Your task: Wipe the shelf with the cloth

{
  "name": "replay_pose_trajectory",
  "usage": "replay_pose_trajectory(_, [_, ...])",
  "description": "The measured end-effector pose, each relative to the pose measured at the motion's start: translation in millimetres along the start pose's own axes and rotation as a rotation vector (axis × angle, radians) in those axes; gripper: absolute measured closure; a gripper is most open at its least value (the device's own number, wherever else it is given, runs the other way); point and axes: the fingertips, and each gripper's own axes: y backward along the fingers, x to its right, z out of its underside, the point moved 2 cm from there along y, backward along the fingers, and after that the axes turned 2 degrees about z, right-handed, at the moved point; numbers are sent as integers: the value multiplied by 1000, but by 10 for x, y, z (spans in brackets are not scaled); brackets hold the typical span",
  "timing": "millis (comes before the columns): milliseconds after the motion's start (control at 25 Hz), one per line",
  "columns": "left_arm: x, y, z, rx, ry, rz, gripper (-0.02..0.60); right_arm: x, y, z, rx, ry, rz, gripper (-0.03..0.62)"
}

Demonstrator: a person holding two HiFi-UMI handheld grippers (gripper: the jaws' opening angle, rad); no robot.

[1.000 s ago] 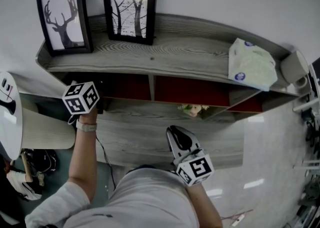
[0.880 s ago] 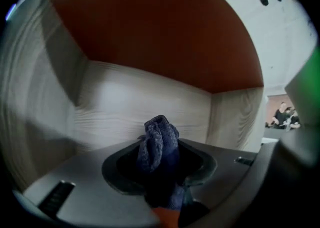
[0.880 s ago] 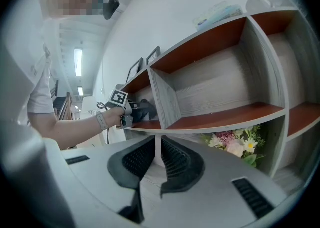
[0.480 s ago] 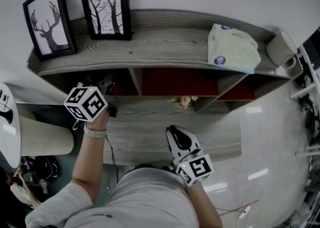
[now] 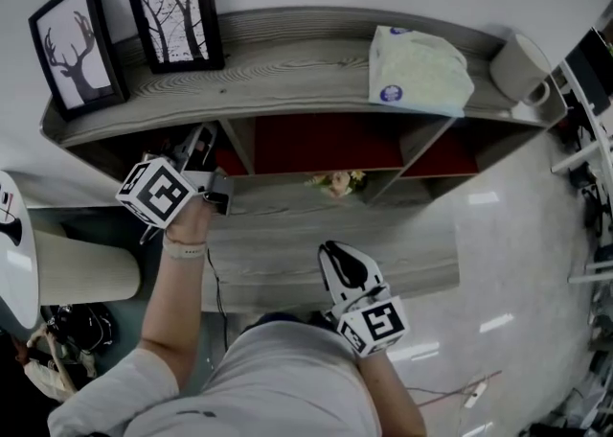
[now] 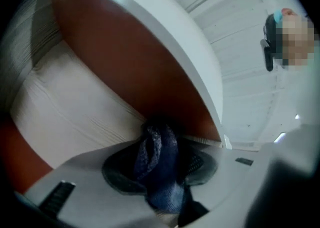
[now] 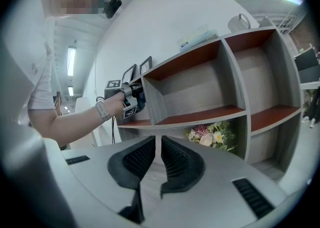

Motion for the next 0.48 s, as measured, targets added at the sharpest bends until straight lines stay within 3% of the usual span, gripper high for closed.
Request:
replay_pose_trajectory(280, [-149, 118, 315, -28, 130, -55, 423, -16, 40, 54, -11, -5, -14, 551])
replay_pose_trajectory(480, [-228, 303, 632, -110, 145, -131, 423, -62, 14, 89, -22, -6, -38, 551])
